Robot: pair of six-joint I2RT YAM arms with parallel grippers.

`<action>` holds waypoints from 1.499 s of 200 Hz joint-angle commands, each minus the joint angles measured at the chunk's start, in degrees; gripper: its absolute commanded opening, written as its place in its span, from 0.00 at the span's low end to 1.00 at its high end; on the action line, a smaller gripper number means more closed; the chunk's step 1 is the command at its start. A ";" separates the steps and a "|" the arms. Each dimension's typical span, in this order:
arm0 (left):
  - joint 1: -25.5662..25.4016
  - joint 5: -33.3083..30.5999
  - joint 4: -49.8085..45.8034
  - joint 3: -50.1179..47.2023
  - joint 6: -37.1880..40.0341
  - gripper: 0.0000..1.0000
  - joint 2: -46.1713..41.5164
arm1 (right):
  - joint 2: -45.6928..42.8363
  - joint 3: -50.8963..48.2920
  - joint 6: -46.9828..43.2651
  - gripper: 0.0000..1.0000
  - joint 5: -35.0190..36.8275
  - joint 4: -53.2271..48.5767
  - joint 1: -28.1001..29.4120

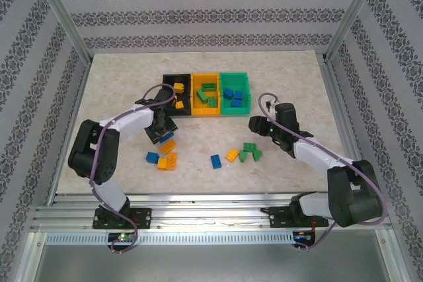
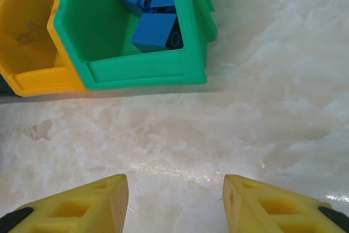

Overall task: Sort the legos into containers by color
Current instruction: Pick up the lego from the center of the table, then place the lego in the container.

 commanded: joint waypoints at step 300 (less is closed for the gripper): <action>-14.37 2.03 -10.01 87.58 27.10 0.72 48.61 | 0.89 -2.35 5.41 0.50 -6.07 6.54 -5.47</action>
